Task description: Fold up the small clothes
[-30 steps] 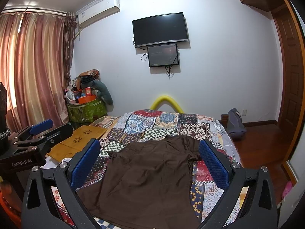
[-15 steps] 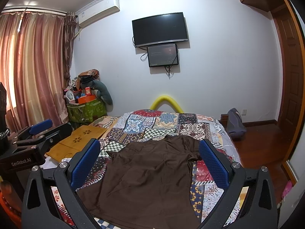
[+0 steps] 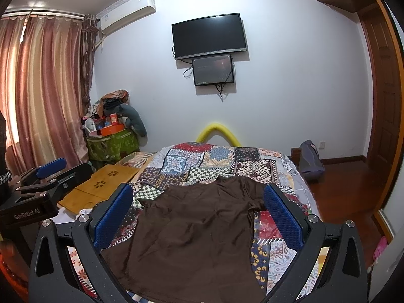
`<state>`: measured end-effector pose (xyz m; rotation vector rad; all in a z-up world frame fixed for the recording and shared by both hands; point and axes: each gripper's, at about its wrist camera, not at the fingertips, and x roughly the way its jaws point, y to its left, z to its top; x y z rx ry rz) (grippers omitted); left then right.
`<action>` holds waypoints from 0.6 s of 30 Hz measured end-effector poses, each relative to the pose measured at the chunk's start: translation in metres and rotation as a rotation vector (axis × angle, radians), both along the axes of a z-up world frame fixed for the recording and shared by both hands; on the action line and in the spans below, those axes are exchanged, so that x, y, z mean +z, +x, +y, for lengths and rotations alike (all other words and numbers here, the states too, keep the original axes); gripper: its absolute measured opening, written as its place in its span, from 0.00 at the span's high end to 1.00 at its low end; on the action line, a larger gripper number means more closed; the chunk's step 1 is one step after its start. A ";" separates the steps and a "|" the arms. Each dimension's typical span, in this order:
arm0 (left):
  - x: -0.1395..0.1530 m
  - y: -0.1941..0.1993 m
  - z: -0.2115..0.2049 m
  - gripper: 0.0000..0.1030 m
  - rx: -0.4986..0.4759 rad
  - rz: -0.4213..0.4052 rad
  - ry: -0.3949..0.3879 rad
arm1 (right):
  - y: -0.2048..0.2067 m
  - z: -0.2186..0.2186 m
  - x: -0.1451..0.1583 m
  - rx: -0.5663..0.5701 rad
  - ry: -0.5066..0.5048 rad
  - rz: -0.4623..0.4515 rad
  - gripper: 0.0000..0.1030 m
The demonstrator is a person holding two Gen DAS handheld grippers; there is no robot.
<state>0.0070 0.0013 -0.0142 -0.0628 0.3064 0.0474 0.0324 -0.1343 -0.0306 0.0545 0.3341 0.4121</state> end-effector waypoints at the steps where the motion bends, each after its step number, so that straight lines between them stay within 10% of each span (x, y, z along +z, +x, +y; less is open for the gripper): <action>1: -0.002 0.004 0.003 0.00 -0.001 0.006 -0.003 | 0.002 0.001 -0.001 -0.001 -0.002 0.002 0.00; 18: -0.037 0.137 0.102 0.00 0.086 0.230 -0.079 | 0.085 0.021 -0.020 0.030 -0.070 0.050 0.01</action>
